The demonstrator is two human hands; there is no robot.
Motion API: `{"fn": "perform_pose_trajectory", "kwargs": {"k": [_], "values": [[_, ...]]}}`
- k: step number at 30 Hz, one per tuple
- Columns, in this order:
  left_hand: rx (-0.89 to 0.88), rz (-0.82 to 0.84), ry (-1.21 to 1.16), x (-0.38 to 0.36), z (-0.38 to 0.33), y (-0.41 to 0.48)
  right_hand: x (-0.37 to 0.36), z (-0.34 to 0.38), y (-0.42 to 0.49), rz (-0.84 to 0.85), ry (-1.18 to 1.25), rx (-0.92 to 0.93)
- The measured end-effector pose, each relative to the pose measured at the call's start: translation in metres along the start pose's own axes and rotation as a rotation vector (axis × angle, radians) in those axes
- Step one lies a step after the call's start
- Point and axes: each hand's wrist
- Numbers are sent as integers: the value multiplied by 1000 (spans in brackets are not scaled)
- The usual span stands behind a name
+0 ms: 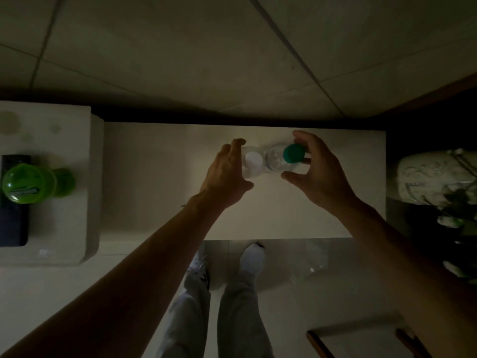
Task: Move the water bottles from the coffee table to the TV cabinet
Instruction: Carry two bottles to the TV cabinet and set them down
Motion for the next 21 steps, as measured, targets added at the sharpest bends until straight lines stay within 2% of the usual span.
{"fn": "perform_pose_trajectory", "kwargs": {"k": [10,21], "values": [[-36,19,64,69,-24,-62,46,65,-56,-19,-68,-79],[-197,100,465,177,-82,-176,113,178,-137,11,-237,-101]]}}
Point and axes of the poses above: each hand's wrist, its own y-axis towards the middle knuckle, its own x-axis out of the back of the hand, z = x × y, and after that the axes turned 4 degrees about z, right-handed
